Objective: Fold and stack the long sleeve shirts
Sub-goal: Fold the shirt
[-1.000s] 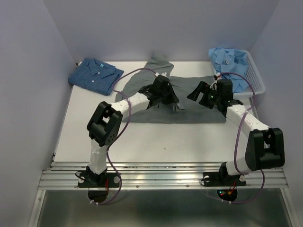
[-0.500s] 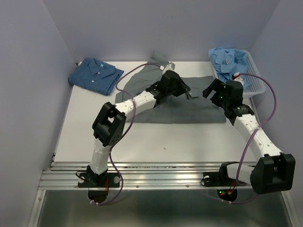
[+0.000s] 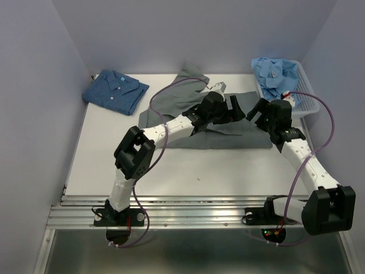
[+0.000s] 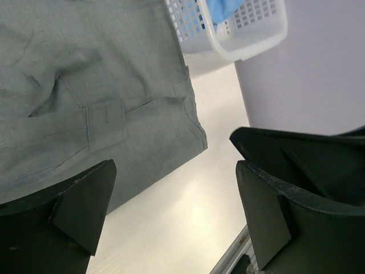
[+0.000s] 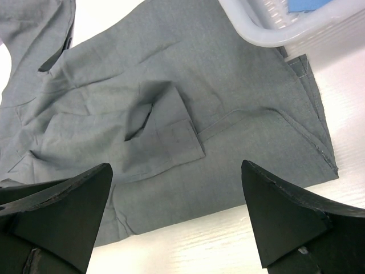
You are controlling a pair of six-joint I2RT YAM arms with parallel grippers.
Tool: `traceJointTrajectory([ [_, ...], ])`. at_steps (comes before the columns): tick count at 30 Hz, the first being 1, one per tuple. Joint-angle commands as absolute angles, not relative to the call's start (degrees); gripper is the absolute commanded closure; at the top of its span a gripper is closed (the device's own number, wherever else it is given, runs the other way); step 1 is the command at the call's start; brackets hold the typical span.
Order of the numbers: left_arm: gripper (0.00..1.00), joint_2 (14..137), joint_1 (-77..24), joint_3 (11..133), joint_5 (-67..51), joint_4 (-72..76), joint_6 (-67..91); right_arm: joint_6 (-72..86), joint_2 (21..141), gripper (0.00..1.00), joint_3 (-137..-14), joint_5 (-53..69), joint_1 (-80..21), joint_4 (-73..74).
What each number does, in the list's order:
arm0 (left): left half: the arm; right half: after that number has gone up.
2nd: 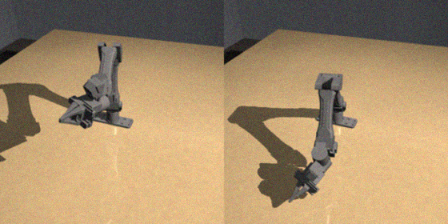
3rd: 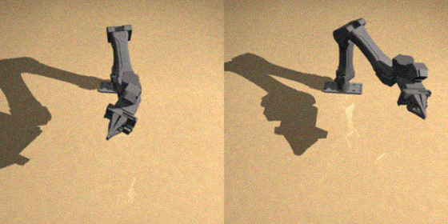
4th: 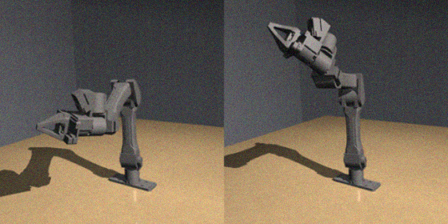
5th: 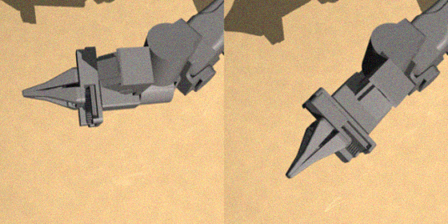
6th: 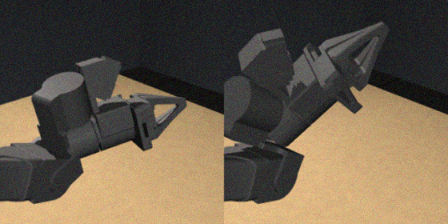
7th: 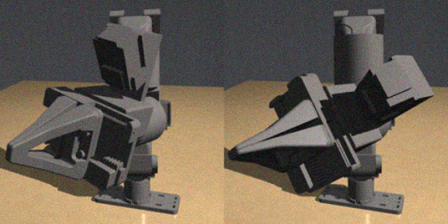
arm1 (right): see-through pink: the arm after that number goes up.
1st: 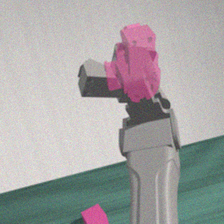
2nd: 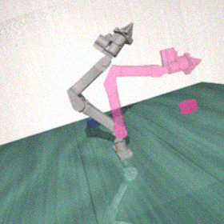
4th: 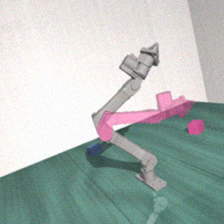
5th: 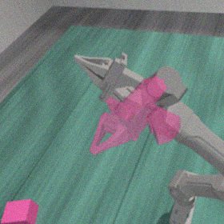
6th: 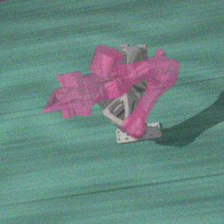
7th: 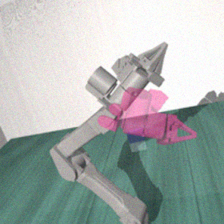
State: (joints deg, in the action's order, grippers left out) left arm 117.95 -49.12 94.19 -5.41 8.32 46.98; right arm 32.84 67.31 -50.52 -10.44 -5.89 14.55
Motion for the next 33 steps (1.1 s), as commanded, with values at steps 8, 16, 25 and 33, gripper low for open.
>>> traceJointTrajectory([
  [8, 0.01, 96.97, -47.39, 88.87, 9.19, 2.73, 33.05, 31.3, 70.83, 0.0, -52.91, -4.58, -5.71, 12.39],
  [16, 0.01, 83.51, -29.14, 69.64, 15.22, -8.43, 42.77, 31.55, 81.81, 0.0, -56.77, 2.2, -7.56, 11.43],
  [25, 0.01, 76.2, -16.45, 47.92, 6.42, -5.28, 42.1, 31.55, 95.97, 0.0, -61.52, -1.39, -8.26, 10.02],
  [33, 0.02, 82.96, -14.94, 44.91, 4.21, -4.57, 41.04, 30.67, 102.21, 0.0, -62.93, -2.02, -8.26, 8.79],
])
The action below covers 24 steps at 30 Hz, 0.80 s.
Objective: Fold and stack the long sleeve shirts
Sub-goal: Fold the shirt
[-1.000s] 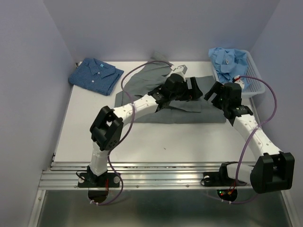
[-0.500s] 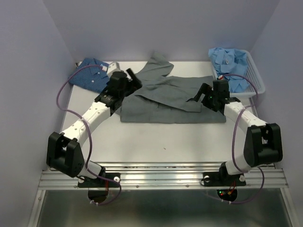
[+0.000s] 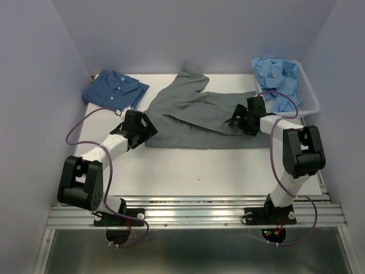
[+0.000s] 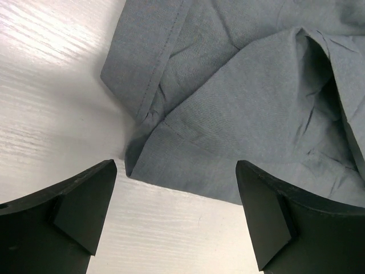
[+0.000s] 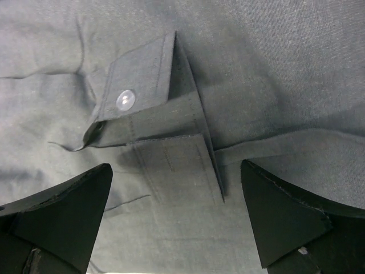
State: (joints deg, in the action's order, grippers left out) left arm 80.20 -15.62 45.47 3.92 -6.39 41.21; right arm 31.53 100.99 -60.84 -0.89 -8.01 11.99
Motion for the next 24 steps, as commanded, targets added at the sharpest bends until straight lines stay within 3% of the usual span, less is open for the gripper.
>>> traceJointTrajectory([
  [1, 0.05, 83.75, -14.85, 44.65, 4.65, -3.79, 42.0, 30.67, 102.48, 0.0, -62.67, -1.59, -8.26, 7.74],
  [6, 0.28, 90.25, -13.8, 46.4, 2.9, -2.2, 41.49, 29.62, 102.57, 0.0, -62.4, -0.44, -8.26, 6.15],
  [7, 0.38, 91.05, -13.8, 47.28, 2.99, -2.28, 41.22, 29.45, 102.74, 0.01, -62.4, -0.61, -8.26, 5.98],
  [11, 0.5, 94.21, -13.54, 48.95, 3.78, -3.69, 41.31, 29.44, 103.71, 0.08, -62.4, -0.44, -8.26, 5.8],
  [15, 0.53, 95.01, -13.27, 50.01, 5.1, -5.18, 40.78, 29.79, 104.15, 0.31, -61.96, 0.0, -8.26, 4.92],
  [16, 0.53, 95.01, -13.18, 50.01, 5.1, -5.53, 40.78, 29.79, 104.15, 0.43, -61.96, 1.39, -8.26, 4.66],
  [19, 0.53, 95.01, -13.18, 50.45, 5.97, -6.32, 40.96, 29.36, 104.33, 0.66, -62.23, 3.68, -8.26, 3.17],
  [24, 0.53, 95.01, -12.83, 50.63, 6.68, -6.77, 41.31, 29.27, 104.06, 0.83, -63.89, 5.98, -8.26, 2.55],
])
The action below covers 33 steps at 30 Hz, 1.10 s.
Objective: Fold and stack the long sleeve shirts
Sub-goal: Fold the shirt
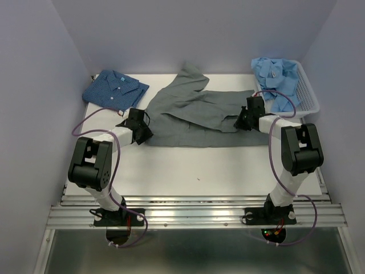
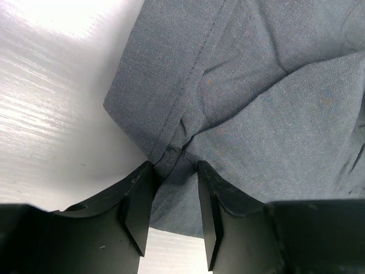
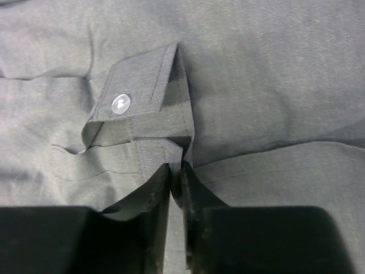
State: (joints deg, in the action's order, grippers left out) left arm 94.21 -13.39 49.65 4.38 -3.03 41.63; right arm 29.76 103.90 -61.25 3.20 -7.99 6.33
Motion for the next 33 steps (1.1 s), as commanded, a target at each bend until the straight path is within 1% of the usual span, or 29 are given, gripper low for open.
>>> traceJointTrajectory([
  [1, 0.53, 95.01, -12.75, 50.71, 6.85, -6.77, 41.4, 28.92, 103.89, 0.9, -63.9, 6.06, -8.26, 2.55],
  [2, 0.53, 94.84, -12.66, 50.63, 6.94, -7.03, 41.48, 28.13, 103.28, 0.99, -63.9, 5.89, -8.26, 2.81],
  [3, 0.53, 94.75, -12.48, 50.54, 7.12, -7.03, 41.57, 27.78, 102.75, 0.99, -63.64, 5.63, -8.26, 2.9],
  [6, 0.53, 94.4, -11.69, 50.45, 7.65, -7.64, 41.92, 23.74, 100.46, 0.99, -64.33, 3.0, -8.26, 5.35],
  [8, 0.53, 94.22, -10.9, 50.27, 8.0, -8.26, 42.36, 18.58, 98.8, 0.99, -65.56, 0.27, -8.26, 10.0],
  [11, 0.53, 94.13, -10.2, 50.1, 8.09, -8.52, 42.19, 13.03, 96.77, 0.99, -66.8, -6.47, -8.26, 13.61],
  [14, 0.53, 94.04, -9.58, 50.01, 8.17, -9.14, 42.28, 10.47, 93.35, 0.99, -66.53, -12.64, -8.26, 14.24],
  [23, 0.53, 95.45, -9.4, 51.59, 7.03, -9.4, 41.92, 9.49, 85.97, 0.99, -66.71, -17.12, -8.26, 17.22],
  [33, 0.53, 96.33, -9.4, 52.03, 5.89, -8.61, 41.92, 10.46, 83.59, 0.99, -69.87, -22.84, -8.26, 23.82],
])
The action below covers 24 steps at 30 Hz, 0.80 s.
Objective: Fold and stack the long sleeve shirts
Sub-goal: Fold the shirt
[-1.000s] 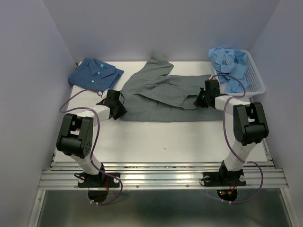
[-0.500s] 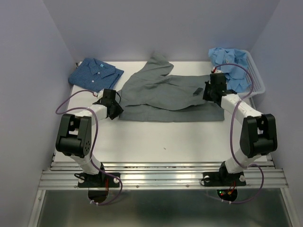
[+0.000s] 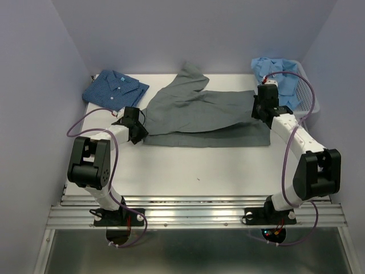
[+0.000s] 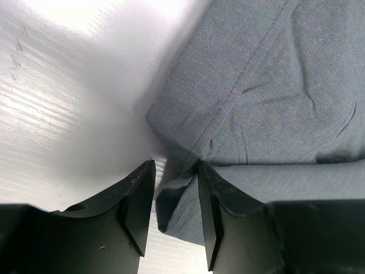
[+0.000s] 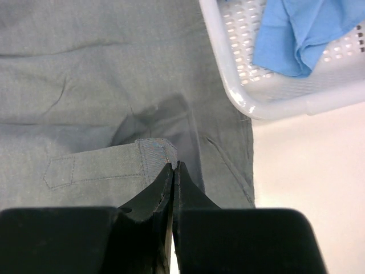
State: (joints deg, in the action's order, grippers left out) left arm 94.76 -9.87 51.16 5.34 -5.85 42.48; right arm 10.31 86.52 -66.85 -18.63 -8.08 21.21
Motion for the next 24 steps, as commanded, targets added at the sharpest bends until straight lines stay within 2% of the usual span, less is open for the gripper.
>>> traceJointTrajectory([
  [1, 0.53, 96.5, -9.4, 52.03, 5.89, -8.53, 41.92, 10.37, 82.8, 0.99, -69.44, -23.72, -8.26, 23.91],
  [10, 0.53, 96.59, -9.4, 52.03, 4.48, -8.61, 41.31, 8.62, 81.82, 0.99, -66.45, -25.66, -8.26, 23.21],
  [16, 0.53, 97.03, -9.32, 52.65, 4.13, -9.14, 40.52, 8.17, 85.6, 0.99, -61.62, -25.84, -8.26, 17.15],
  [24, 0.53, 96.07, -9.32, 52.47, 4.57, -9.84, 39.73, 8.44, 89.91, 0.99, -58.01, -33.13, -8.26, 13.01],
])
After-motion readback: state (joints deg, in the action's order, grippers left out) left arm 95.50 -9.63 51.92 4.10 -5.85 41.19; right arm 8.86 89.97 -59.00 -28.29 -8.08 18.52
